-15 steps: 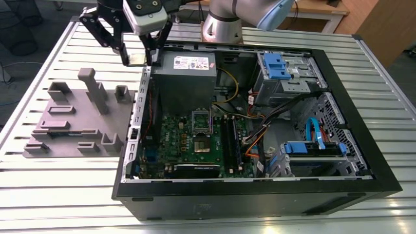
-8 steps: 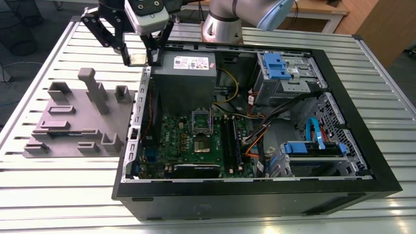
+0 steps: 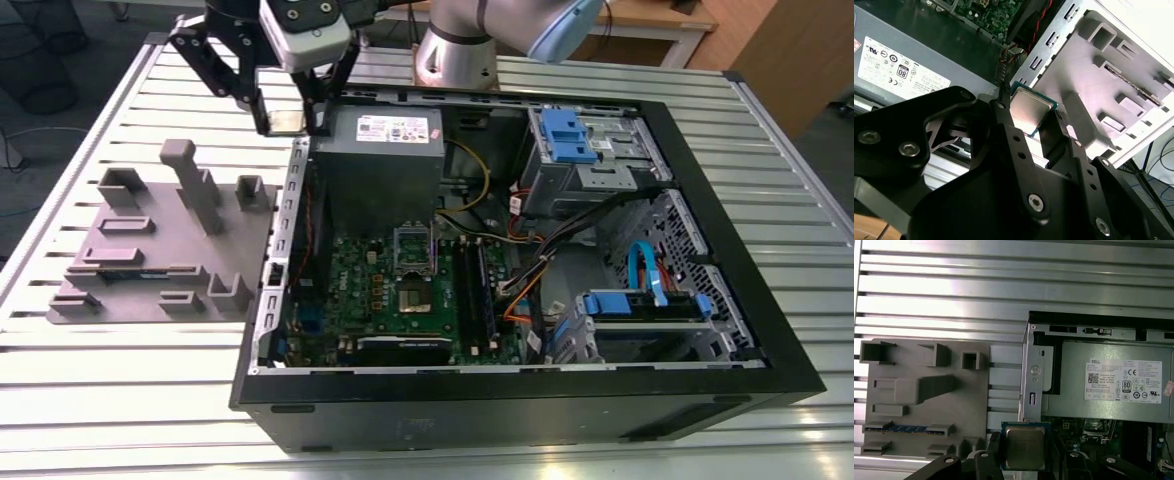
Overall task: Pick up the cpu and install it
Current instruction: 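Pick up the cpu and move it towards the insertion slot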
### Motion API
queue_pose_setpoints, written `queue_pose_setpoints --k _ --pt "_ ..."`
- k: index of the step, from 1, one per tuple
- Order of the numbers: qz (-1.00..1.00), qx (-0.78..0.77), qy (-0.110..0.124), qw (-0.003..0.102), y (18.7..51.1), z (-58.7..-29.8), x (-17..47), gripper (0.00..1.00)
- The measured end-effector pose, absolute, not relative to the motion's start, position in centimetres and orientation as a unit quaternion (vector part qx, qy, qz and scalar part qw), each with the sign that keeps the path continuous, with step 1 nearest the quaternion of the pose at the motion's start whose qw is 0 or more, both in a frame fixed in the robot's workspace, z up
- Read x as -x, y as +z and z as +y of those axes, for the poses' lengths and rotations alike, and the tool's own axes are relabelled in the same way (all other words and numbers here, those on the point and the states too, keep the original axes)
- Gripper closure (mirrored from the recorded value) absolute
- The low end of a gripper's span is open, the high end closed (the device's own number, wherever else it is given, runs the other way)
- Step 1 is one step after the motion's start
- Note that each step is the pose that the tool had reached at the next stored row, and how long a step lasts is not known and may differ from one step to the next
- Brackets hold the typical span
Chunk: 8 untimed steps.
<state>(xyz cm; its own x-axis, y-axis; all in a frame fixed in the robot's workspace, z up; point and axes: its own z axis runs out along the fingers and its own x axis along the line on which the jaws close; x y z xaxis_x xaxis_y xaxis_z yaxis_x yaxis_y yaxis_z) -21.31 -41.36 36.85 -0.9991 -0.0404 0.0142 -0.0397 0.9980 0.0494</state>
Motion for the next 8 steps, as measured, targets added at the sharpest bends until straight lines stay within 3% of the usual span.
queue_pose_setpoints --k 8 --pt "-0.999 -0.020 -0.025 0.008 36.85 -41.36 21.08 0.53"
